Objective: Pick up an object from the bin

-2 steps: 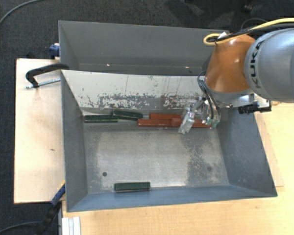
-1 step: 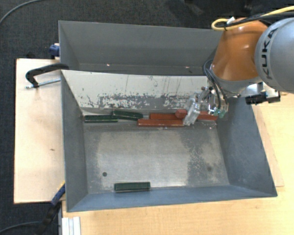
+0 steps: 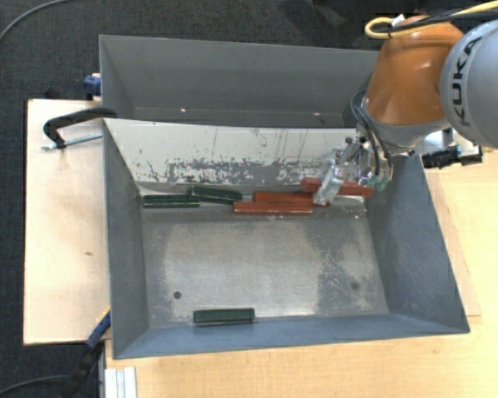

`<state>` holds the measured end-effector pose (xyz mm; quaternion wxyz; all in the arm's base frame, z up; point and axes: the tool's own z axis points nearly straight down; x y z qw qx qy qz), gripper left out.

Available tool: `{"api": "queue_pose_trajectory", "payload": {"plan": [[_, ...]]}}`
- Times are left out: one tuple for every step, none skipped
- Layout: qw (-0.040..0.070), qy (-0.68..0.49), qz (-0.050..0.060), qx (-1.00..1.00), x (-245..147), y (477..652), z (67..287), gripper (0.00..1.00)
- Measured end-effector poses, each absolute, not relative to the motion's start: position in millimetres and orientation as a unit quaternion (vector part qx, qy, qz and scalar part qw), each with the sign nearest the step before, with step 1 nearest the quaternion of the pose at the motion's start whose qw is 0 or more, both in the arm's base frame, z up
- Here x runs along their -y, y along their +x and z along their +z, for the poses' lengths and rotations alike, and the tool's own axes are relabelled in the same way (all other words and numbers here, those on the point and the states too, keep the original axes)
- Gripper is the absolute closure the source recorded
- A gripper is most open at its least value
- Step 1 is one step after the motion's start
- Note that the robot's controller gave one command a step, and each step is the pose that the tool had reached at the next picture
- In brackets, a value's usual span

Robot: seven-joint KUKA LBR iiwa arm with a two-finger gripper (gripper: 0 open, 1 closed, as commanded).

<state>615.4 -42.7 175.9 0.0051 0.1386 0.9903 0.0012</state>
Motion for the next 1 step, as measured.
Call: {"api": "queue_pose_trajectory", "payload": {"plan": [[0.004, 0.138, 0.001, -0.990, 41.9, 616.9, 178.7, 1.00]]}}
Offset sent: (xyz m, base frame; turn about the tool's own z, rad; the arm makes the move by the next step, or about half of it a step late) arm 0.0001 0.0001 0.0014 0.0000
